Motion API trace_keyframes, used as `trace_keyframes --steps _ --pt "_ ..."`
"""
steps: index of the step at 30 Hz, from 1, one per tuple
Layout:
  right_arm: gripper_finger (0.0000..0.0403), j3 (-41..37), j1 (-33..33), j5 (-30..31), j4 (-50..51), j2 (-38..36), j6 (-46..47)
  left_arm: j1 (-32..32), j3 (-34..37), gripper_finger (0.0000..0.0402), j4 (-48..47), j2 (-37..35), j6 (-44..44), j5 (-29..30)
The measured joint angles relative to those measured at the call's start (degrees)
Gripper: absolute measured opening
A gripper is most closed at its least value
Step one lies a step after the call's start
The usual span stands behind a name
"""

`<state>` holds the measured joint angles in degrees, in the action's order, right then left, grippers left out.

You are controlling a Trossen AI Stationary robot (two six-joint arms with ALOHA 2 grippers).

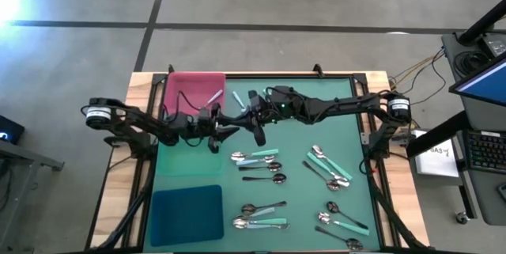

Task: Sort silverware by color (type)
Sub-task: Put the black spoon into the green bin

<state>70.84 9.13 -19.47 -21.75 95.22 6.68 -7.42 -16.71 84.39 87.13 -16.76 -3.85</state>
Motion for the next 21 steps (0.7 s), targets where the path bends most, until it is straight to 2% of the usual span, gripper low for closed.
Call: trace_keyframes --steps 17,21 --pt "0.0008 0.0 0.0 0.0 0.0 -0.1 0.1 1.0 -3.3 0.0141 -0.2 0.5 -0.8 -1.8" --pt "0.0008 0.0 0.0 0.0 0.1 -0.1 0.1 1.0 -3.8 0.0112 -1.7 0.6 -1.5 -1.8"
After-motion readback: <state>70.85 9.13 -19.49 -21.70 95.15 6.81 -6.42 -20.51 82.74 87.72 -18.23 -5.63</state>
